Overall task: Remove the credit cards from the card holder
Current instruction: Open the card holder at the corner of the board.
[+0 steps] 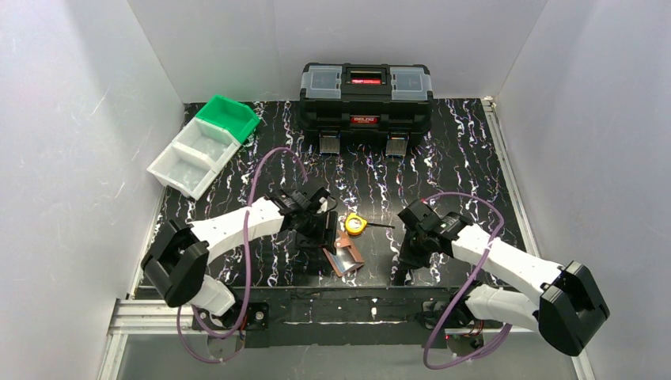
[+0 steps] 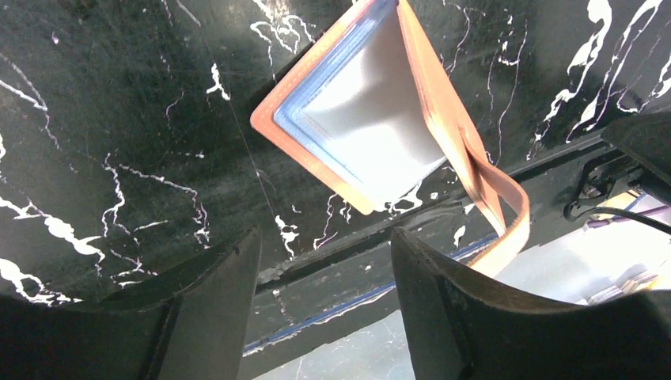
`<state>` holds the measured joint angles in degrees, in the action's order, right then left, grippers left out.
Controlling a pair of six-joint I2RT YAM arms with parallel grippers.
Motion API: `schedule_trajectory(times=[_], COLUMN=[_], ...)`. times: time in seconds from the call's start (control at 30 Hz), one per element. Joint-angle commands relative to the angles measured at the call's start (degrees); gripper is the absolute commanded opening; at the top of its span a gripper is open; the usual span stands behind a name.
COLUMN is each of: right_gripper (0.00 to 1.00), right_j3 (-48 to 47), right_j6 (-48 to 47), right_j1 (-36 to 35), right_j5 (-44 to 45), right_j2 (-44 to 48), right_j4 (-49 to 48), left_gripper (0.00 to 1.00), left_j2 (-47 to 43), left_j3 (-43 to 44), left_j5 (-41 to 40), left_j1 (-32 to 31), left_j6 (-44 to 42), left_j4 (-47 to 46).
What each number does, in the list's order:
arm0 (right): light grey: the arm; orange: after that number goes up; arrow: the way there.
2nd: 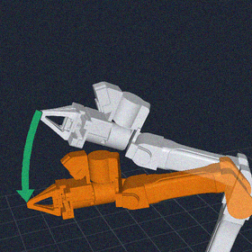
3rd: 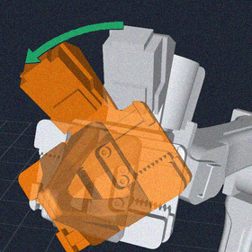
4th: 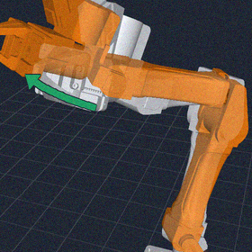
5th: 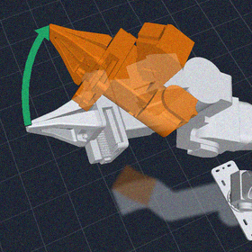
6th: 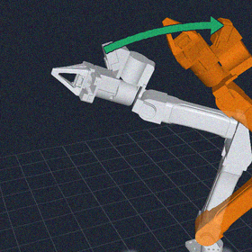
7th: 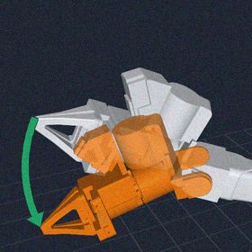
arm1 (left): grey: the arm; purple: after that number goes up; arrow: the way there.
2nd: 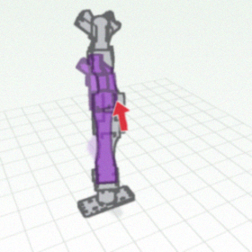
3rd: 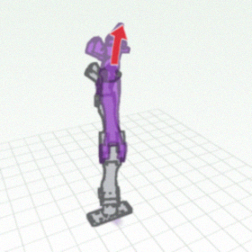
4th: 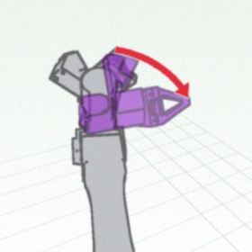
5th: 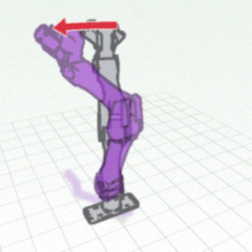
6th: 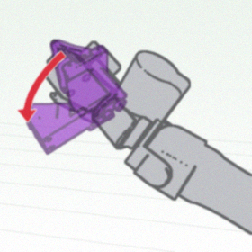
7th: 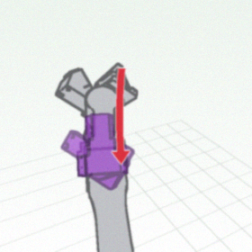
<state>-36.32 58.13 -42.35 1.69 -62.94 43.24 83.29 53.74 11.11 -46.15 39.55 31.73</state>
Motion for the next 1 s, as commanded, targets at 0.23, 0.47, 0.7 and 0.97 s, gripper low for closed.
schedule_trajectory(times=[0.23,0.47,0.7,0.97], right_gripper=[0.03,0.21,0.29,0.53], right_j3=[-2.92,-3.39,-2.24,-1.36], right_j6=[-2.29,-3.44,-5.31,-12.48], right_j1=[0.16,0.08,-0.10,-0.15], right_j5=[1.07,1.14,-0.62,-1.26], right_j2=[8.55,11.85,10.71,4.37], right_j4=[-3.50,-5.01,-9.90,-20.50], left_gripper=[0.59,0.58,0.53,0.52], left_j2=[12.18,20.09,23.32,20.67], left_j3=[12.68,18.30,19.13,15.17], left_j5=[2.55,3.34,4.19,2.07], left_j1=[-1.17,-3.85,-5.35,-5.35], left_j6=[-1.68,-1.60,-2.86,-4.98], left_j4=[-1.50,-1.74,-1.89,0.78])
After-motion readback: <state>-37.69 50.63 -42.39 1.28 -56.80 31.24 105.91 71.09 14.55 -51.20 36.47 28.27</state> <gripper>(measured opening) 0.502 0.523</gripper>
